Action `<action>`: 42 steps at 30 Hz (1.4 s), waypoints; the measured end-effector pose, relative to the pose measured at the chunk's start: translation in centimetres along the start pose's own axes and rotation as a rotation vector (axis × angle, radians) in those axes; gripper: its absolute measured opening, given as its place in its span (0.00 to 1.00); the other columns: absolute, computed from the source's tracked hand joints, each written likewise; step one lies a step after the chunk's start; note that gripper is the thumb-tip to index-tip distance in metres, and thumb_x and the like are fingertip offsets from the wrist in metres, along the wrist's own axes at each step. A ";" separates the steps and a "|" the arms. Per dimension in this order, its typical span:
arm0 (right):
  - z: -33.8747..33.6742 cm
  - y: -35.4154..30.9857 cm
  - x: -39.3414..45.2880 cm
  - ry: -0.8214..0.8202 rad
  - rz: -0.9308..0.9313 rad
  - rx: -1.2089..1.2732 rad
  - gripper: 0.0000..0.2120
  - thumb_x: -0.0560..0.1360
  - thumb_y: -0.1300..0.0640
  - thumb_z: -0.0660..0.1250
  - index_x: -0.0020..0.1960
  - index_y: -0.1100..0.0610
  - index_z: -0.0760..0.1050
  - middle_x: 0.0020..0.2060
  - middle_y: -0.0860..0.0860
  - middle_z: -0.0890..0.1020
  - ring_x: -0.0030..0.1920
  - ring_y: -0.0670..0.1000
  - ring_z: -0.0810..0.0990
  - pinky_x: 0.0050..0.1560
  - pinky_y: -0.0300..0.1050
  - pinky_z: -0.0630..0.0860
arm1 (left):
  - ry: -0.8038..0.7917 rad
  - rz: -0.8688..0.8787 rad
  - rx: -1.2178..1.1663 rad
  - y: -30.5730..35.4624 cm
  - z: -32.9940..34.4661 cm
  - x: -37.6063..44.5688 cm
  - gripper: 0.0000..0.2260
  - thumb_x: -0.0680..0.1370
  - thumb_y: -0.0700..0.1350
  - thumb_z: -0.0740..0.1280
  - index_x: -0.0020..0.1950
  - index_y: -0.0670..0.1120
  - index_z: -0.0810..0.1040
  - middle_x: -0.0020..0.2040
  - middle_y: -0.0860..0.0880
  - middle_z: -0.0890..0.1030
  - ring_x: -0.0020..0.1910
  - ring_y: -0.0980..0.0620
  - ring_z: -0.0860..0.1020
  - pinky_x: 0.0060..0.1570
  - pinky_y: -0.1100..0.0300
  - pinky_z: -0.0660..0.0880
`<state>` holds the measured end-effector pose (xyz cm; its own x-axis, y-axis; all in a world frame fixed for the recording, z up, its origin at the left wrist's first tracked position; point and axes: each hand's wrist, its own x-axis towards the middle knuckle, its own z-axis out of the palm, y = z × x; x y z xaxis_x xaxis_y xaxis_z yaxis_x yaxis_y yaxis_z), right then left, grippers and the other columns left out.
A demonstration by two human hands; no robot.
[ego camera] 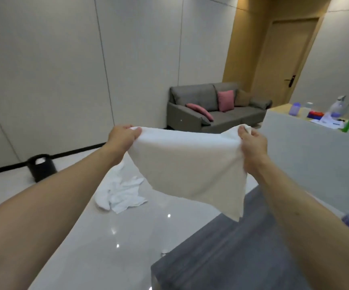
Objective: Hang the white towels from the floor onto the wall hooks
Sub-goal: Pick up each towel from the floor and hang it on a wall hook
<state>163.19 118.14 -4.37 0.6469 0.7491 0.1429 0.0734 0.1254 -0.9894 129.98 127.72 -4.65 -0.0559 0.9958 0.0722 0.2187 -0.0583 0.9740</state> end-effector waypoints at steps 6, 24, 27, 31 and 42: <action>12.4 -4.5 -5.2 -0.375 -0.192 -0.044 0.15 0.77 0.52 0.66 0.44 0.64 0.79 0.30 0.58 0.71 0.35 0.46 0.70 0.37 0.45 0.75 | -0.039 -0.233 0.265 -4.1 -14.6 -4.7 0.05 0.78 0.42 0.70 0.48 0.40 0.80 0.47 0.42 0.81 0.45 0.47 0.81 0.47 0.54 0.81; 45.0 -13.1 -41.9 -1.306 -0.333 0.042 0.16 0.79 0.54 0.67 0.33 0.54 0.74 0.26 0.44 0.77 0.28 0.44 0.76 0.28 0.36 0.73 | 0.016 -0.040 -0.297 -7.9 -45.7 -18.3 0.21 0.75 0.48 0.73 0.63 0.37 0.78 0.61 0.40 0.81 0.57 0.44 0.80 0.58 0.50 0.77; 49.0 -13.6 -45.4 -1.284 -0.280 0.081 0.16 0.80 0.53 0.67 0.34 0.54 0.74 0.28 0.47 0.77 0.29 0.46 0.77 0.32 0.39 0.73 | 0.118 -0.127 -0.192 -11.2 -51.9 -20.2 0.14 0.77 0.47 0.71 0.56 0.37 0.79 0.52 0.43 0.82 0.49 0.48 0.80 0.47 0.57 0.79; 54.8 -13.4 -49.3 -1.208 -0.160 0.160 0.11 0.78 0.51 0.68 0.42 0.57 0.78 0.36 0.53 0.80 0.36 0.51 0.80 0.39 0.43 0.77 | 0.224 -0.207 -0.095 -14.3 -58.9 -22.4 0.06 0.78 0.48 0.70 0.45 0.47 0.83 0.45 0.48 0.85 0.44 0.51 0.83 0.40 0.60 0.76; 73.9 -8.1 -58.3 -1.250 -0.093 0.108 0.15 0.80 0.49 0.64 0.41 0.58 0.78 0.27 0.45 0.80 0.28 0.45 0.79 0.28 0.36 0.74 | 0.838 0.082 0.371 -13.8 -78.2 -21.4 0.08 0.78 0.49 0.68 0.40 0.52 0.83 0.35 0.58 0.81 0.39 0.57 0.77 0.39 0.62 0.69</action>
<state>68.83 121.56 -2.79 -0.5211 0.8303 0.1976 -0.0209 0.2191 -0.9755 51.96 101.69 -2.88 -0.6825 0.6042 0.4112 0.5438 0.0440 0.8381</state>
